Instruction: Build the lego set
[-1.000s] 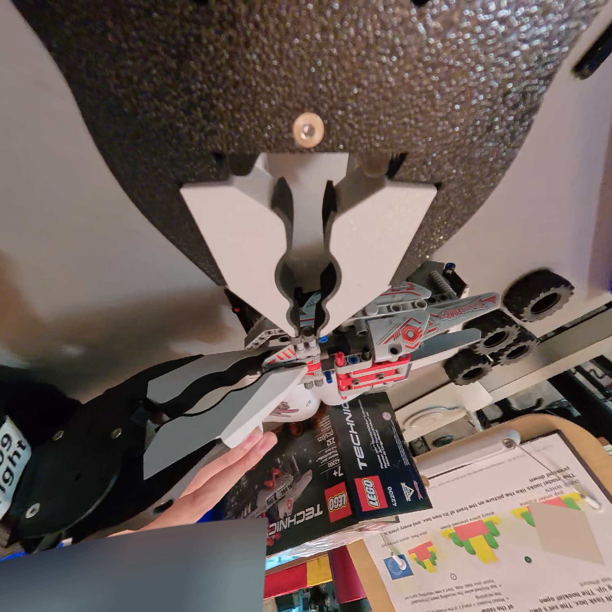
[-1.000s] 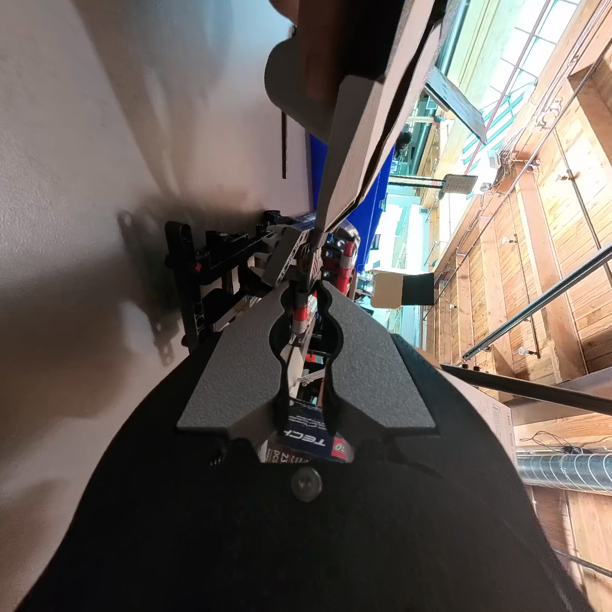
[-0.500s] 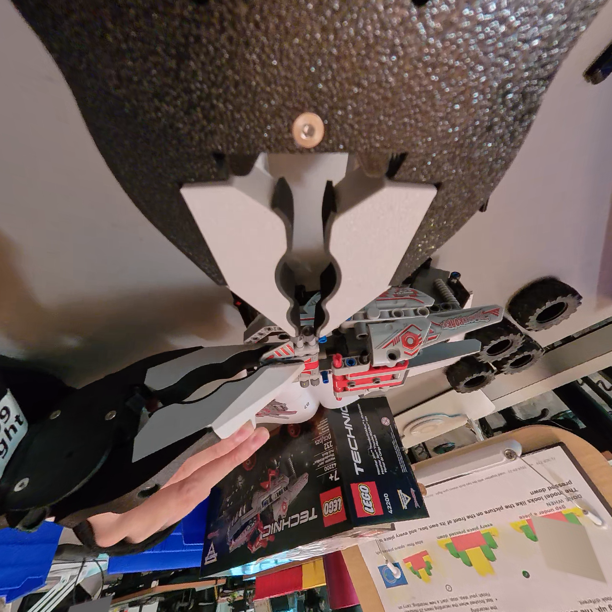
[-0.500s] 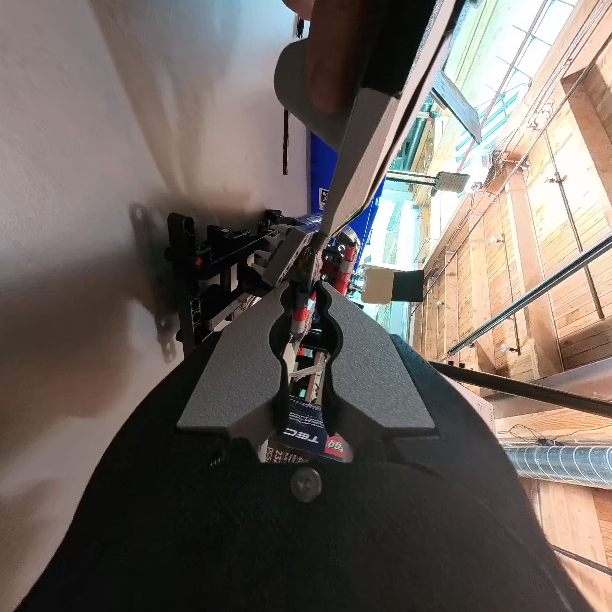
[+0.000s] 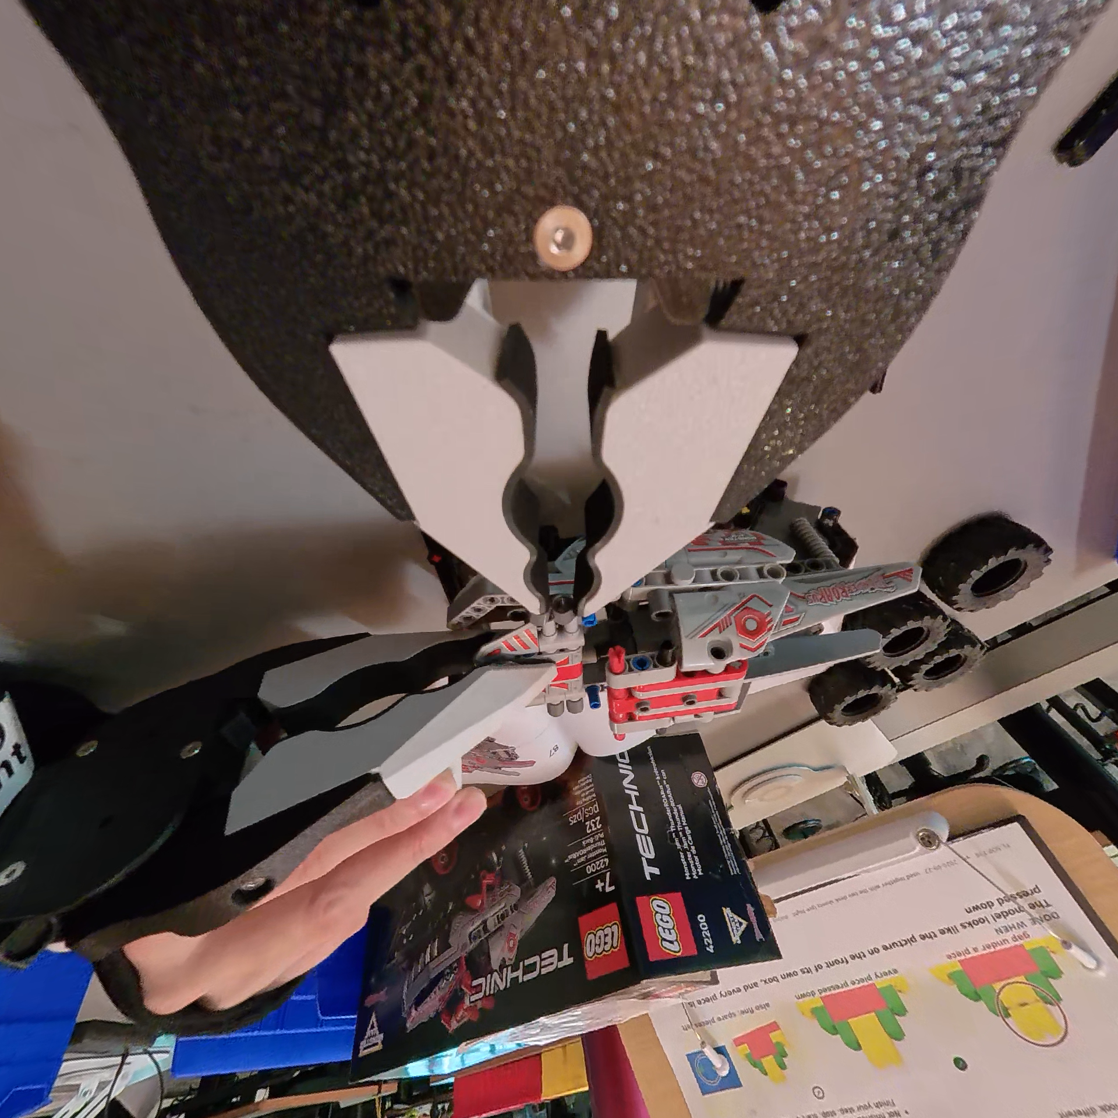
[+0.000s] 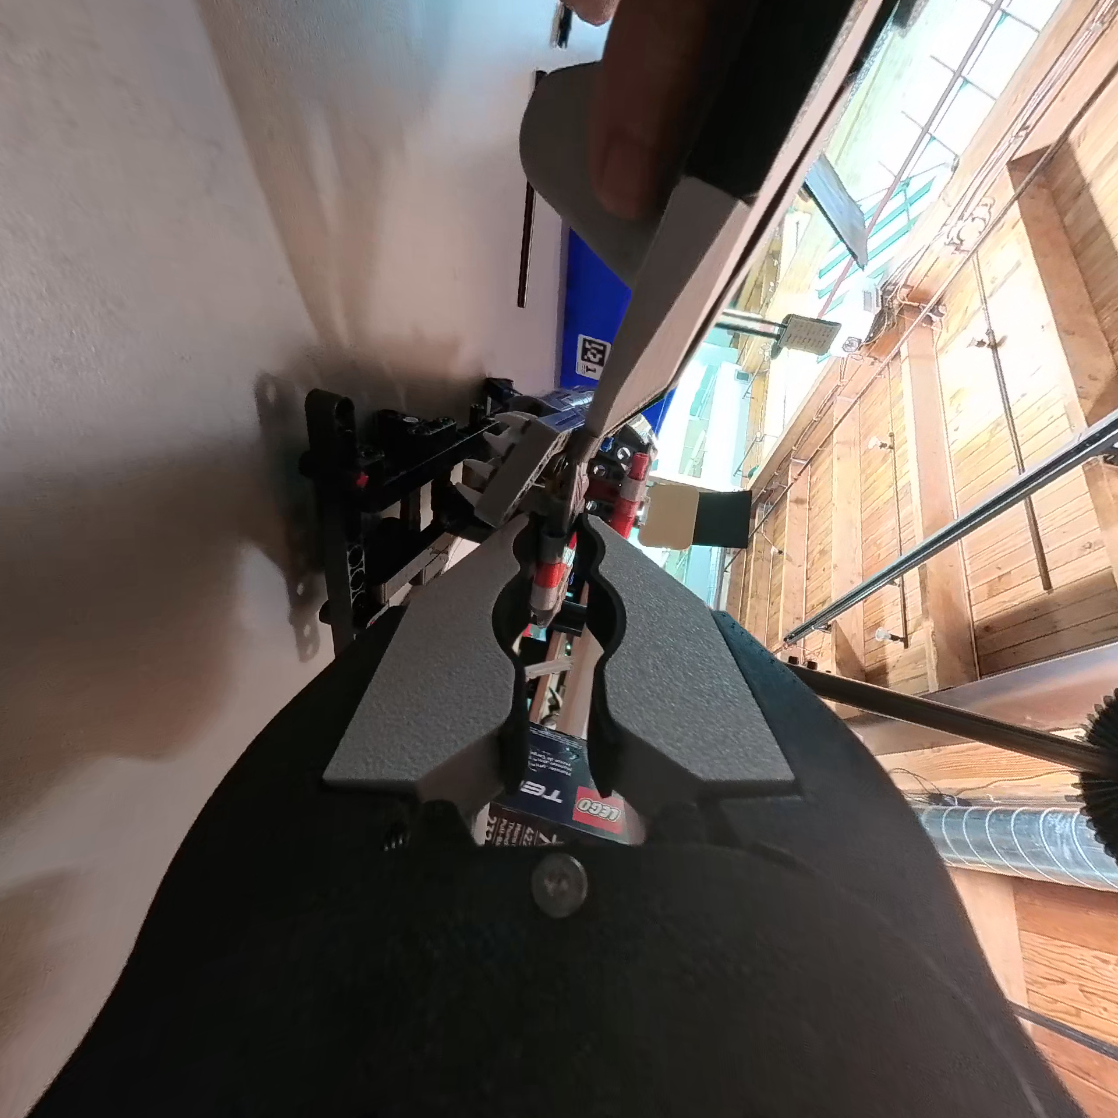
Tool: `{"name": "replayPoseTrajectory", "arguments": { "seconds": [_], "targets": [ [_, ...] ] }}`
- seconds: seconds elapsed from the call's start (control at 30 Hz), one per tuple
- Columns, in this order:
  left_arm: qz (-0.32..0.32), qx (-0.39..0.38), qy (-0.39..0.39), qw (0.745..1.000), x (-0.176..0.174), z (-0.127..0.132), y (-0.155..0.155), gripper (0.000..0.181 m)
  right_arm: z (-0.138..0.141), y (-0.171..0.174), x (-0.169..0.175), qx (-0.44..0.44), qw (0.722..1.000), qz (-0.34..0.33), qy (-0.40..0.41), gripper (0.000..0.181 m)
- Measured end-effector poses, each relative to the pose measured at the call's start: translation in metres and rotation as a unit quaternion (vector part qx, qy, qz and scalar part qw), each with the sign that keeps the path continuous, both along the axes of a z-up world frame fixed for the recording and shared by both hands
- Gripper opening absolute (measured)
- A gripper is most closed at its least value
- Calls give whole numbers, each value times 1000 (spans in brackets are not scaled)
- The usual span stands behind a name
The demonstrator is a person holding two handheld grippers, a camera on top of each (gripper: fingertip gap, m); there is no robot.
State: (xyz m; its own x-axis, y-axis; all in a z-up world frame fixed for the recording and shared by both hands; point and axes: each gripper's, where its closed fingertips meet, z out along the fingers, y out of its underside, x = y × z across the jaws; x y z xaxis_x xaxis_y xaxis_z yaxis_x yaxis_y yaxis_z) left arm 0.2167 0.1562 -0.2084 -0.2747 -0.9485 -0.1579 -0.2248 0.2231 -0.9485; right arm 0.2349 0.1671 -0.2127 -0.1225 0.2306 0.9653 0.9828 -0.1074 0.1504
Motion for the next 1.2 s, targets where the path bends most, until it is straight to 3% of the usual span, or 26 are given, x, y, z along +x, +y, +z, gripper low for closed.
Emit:
{"name": "replayPoseTrajectory", "arguments": {
  "seconds": [0.47,0.67,0.9,1.2],
  "targets": [
    [0,28,-9,1000,1,0,0,6,-2,-4,0,-32,998,28,56,14],
    [-2,29,-9,1000,2,0,0,6,5,-9,2,-55,994,32,94,24],
    [0,34,-8,999,2,0,-1,6,0,-13,-4,-75,992,43,90,12],
    [6,29,-12,999,2,2,4,6,2,-11,-5,-56,991,35,114,10]
  ]
}}
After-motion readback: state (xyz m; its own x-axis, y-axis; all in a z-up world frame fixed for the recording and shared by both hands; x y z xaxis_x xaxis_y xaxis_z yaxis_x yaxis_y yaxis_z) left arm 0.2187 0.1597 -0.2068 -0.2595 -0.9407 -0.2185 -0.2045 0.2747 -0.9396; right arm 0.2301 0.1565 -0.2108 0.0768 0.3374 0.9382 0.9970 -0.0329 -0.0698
